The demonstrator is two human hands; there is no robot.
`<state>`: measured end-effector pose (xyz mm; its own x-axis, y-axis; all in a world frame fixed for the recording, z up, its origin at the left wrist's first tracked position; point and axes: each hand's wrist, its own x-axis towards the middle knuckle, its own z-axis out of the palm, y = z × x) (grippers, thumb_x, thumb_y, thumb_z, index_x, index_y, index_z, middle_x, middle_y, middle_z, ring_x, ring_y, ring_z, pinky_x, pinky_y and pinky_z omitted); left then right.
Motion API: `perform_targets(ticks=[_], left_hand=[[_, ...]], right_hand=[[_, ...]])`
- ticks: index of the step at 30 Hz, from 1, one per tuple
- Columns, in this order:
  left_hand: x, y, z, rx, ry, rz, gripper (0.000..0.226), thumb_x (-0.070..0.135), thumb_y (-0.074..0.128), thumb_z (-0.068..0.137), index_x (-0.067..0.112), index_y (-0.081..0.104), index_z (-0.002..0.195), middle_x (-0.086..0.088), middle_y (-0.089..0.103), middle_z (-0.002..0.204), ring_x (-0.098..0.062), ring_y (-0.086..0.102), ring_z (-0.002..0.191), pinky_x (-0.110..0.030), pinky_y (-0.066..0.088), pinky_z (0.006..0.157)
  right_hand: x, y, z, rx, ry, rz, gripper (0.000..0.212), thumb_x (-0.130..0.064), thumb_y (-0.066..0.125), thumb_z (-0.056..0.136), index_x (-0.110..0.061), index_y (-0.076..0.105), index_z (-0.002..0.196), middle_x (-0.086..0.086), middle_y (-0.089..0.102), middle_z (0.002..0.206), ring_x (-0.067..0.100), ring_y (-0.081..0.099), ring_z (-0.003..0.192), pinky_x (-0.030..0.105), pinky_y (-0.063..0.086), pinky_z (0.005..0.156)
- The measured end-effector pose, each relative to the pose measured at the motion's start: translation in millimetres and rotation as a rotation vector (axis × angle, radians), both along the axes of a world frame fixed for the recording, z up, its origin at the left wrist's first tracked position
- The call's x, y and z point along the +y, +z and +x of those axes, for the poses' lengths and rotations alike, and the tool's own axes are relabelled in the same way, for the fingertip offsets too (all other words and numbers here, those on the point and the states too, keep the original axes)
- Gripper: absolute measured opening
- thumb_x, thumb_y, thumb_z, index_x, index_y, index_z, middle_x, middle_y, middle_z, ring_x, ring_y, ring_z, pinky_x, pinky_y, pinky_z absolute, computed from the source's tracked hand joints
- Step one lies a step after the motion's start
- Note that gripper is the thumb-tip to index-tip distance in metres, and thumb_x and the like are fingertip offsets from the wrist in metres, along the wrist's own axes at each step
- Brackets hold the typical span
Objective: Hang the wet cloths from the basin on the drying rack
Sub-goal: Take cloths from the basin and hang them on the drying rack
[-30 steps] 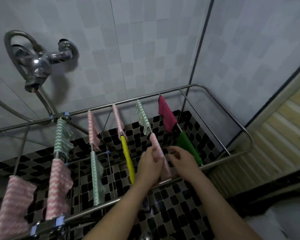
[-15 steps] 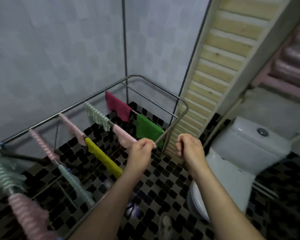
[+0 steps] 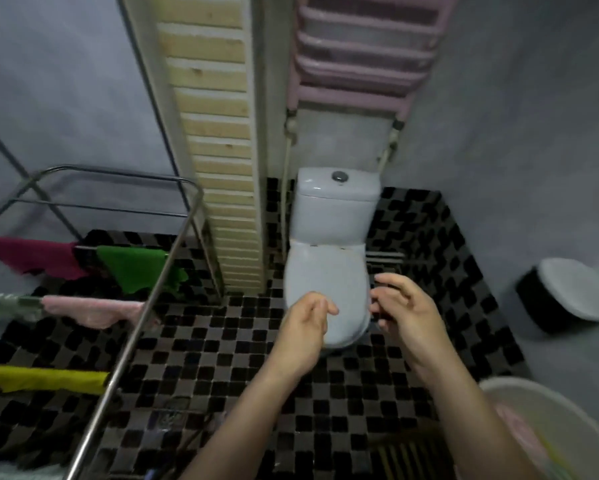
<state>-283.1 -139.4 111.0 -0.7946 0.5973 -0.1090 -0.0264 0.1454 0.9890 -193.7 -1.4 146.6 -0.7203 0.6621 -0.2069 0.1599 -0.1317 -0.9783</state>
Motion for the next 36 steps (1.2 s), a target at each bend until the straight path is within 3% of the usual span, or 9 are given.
perform_targets(ticks=[6, 12, 16, 21, 23, 26, 31, 34, 36], left_hand=[[67, -25, 71, 0.095, -0.36, -0.059, 0.056, -0.015, 0.039, 0.086, 0.036, 0.055, 0.102, 0.007, 0.052, 0.088, -0.001, 0.05, 0.075, -0.018, 0.044, 0.073], [122, -55, 153, 0.112, -0.604, -0.361, 0.049, -0.002, 0.048, 0.089, 0.023, 0.055, 0.131, 0.004, 0.054, 0.129, -0.013, 0.052, 0.121, -0.027, 0.044, 0.104], [144, -83, 195, 0.134, -0.715, -0.488, 0.036, 0.015, 0.049, 0.094, 0.024, 0.058, 0.127, -0.001, 0.062, 0.125, -0.021, 0.06, 0.114, -0.034, 0.05, 0.094], [177, -129, 245, 0.265, -0.886, -0.693, 0.042, 0.009, 0.048, 0.09, 0.015, 0.057, 0.131, -0.01, 0.062, 0.128, -0.028, 0.058, 0.115, -0.03, 0.048, 0.092], [186, -138, 258, 0.398, -0.98, -0.746, 0.037, 0.009, 0.049, 0.09, 0.009, 0.06, 0.125, -0.015, 0.064, 0.122, -0.031, 0.06, 0.11, -0.035, 0.049, 0.09], [196, -153, 278, 0.58, -1.068, -0.869, 0.028, 0.017, 0.051, 0.094, 0.001, 0.063, 0.113, -0.02, 0.063, 0.118, -0.034, 0.061, 0.107, -0.035, 0.047, 0.086], [211, -187, 301, 0.776, -1.085, -1.133, 0.034, 0.023, 0.045, 0.098, 0.011, 0.057, 0.127, -0.01, 0.056, 0.134, -0.028, 0.051, 0.126, -0.041, 0.047, 0.095], [216, -187, 297, 0.827, -1.062, -1.139, 0.028, 0.013, 0.045, 0.096, 0.011, 0.062, 0.119, -0.008, 0.064, 0.123, -0.028, 0.061, 0.114, -0.041, 0.051, 0.088], [219, -184, 291, 0.792, -1.007, -1.053, 0.024, 0.009, 0.048, 0.093, 0.01, 0.065, 0.111, -0.01, 0.069, 0.112, -0.03, 0.066, 0.104, -0.04, 0.053, 0.083]], right_hand=[[57, -31, 107, -0.096, -0.273, -0.058, 0.023, -0.019, 0.055, 0.098, -0.022, 0.063, 0.12, -0.002, 0.07, 0.11, 0.007, 0.067, 0.097, 0.028, 0.055, 0.082], [99, -82, 209, -0.308, -0.351, -0.081, 0.036, -0.034, 0.051, 0.099, -0.037, 0.048, 0.135, -0.002, 0.047, 0.143, 0.021, 0.05, 0.127, 0.048, 0.043, 0.106], [113, -112, 251, -0.405, -0.324, -0.123, 0.052, -0.033, 0.047, 0.101, -0.027, 0.031, 0.15, -0.001, 0.032, 0.152, 0.025, 0.038, 0.137, 0.039, 0.036, 0.106], [132, -172, 298, -0.564, -0.17, -0.178, 0.054, -0.033, 0.043, 0.103, -0.024, 0.024, 0.152, 0.002, 0.019, 0.16, 0.025, 0.029, 0.143, 0.047, 0.031, 0.113], [133, -193, 307, -0.606, -0.123, -0.171, 0.053, -0.024, 0.045, 0.103, -0.018, 0.026, 0.152, 0.005, 0.03, 0.152, 0.023, 0.036, 0.137, 0.039, 0.035, 0.109], [131, -216, 320, -0.726, -0.014, -0.03, 0.048, -0.009, 0.049, 0.098, -0.012, 0.039, 0.145, 0.0, 0.045, 0.122, 0.009, 0.05, 0.105, 0.02, 0.038, 0.08], [126, -246, 351, -1.006, 0.237, 0.286, 0.058, -0.023, 0.063, 0.086, -0.024, 0.047, 0.142, 0.006, 0.054, 0.14, 0.028, 0.053, 0.125, 0.033, 0.044, 0.1], [123, -254, 358, -1.159, 0.32, 0.419, 0.038, -0.028, 0.064, 0.079, -0.029, 0.067, 0.117, 0.005, 0.066, 0.121, 0.028, 0.058, 0.115, 0.03, 0.048, 0.093], [125, -252, 361, -1.173, 0.183, 0.414, 0.017, -0.03, 0.06, 0.076, -0.03, 0.073, 0.087, 0.005, 0.072, 0.098, 0.027, 0.067, 0.097, 0.031, 0.054, 0.08]])
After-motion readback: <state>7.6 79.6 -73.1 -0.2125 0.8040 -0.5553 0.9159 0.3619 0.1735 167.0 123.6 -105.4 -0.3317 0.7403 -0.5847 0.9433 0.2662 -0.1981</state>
